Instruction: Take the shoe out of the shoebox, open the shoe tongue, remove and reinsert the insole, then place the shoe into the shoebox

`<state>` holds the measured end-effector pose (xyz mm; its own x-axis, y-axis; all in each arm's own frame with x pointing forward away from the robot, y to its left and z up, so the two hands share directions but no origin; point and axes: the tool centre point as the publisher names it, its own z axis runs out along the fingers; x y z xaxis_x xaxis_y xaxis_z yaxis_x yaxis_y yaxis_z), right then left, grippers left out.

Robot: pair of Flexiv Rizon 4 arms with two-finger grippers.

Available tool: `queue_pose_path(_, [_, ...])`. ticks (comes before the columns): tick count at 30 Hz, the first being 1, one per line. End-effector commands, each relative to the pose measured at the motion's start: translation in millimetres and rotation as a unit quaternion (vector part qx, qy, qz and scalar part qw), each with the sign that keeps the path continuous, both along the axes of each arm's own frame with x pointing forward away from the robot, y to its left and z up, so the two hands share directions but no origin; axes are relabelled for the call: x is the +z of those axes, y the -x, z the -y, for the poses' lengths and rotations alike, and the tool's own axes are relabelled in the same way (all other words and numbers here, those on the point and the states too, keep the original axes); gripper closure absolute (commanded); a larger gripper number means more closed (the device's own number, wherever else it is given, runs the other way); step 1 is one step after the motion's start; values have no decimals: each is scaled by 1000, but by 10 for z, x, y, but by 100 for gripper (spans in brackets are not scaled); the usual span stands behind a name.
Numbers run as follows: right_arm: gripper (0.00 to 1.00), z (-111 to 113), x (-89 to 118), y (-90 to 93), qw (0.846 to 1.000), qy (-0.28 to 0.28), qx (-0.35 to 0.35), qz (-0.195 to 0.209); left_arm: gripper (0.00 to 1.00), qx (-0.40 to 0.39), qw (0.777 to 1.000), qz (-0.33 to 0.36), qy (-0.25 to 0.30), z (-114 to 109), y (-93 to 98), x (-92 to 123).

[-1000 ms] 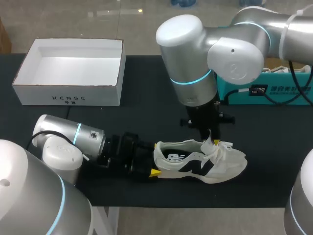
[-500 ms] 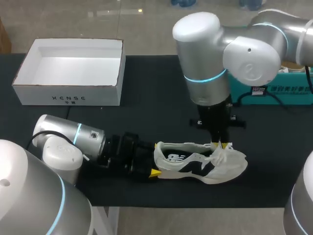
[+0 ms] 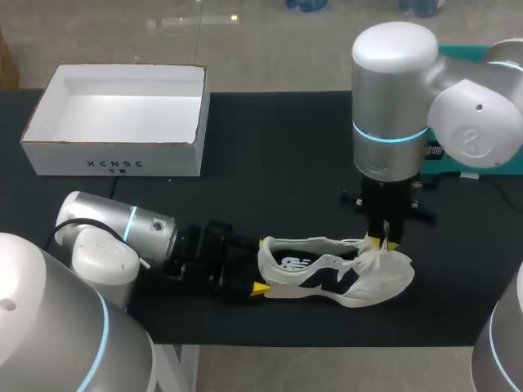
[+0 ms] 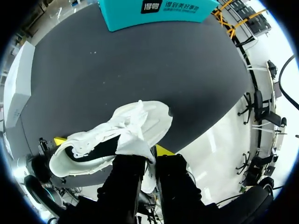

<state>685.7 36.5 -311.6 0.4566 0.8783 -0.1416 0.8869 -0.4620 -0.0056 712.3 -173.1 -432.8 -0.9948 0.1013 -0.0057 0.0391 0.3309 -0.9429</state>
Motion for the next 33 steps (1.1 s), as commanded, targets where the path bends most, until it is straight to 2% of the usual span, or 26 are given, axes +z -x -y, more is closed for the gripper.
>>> queue_pose_path(1, [2, -24, 145, 67, 998, 0, -63, 23, 100, 1, 1000, 0, -2, 21, 15, -53])
queue_pose_path(4, [0, -63, 263, 54, 999, -8, -41, 18, 100, 1, 1000, 0, -2, 21, 15, -53])
queue_pose_path(7, [0, -153, 423, 49, 999, -7, 23, 23, 100, 1, 1000, 0, -2, 21, 15, -53])
queue_pose_path(9, [0, -235, 537, 61, 996, -11, 84, 28, 100, 1, 1000, 0, -2, 21, 15, -53])
queue_pose_path(11, [0, -300, 640, 78, 986, -25, 162, 41, 100, 1, 1000, 0, -2, 21, 15, -53])
queue_pose_path(12, [0, -337, 690, 83, 978, -23, 205, 24, 100, 1, 1000, 0, -2, 21, 15, -53])
queue_pose_path(13, [0, -376, 723, 80, 966, -35, 254, 9, 100, 1, 1000, 0, -2, 21, 15, -53])
queue_pose_path(14, [0, -415, 757, 89, 947, -54, 317, 7, 100, 1, 1000, 0, -2, 21, 15, -53])
queue_pose_path(16, [0, -505, 778, 108, 902, -73, 424, -34, 100, 1, 1000, 0, -2, 21, 15, -53])
queue_pose_path(18, [0, -631, 793, 171, 837, -63, 543, -36, 100, 1, 1000, 0, -2, 21, 15, -53])
queue_pose_path(19, [0, -674, 785, 184, 819, -67, 568, -46, 100, 1, 1000, 0, -2, 21, 15, -53])
queue_pose_path(20, [0, -679, 786, 131, 834, -89, 542, -52, 100, 1, 1000, 0, -2, 21, 15, -53])
queue_pose_path(33, [0, -679, 786, 131, 834, -89, 542, -52, 100, 1, 1000, 0, -2, 21, 15, -53])
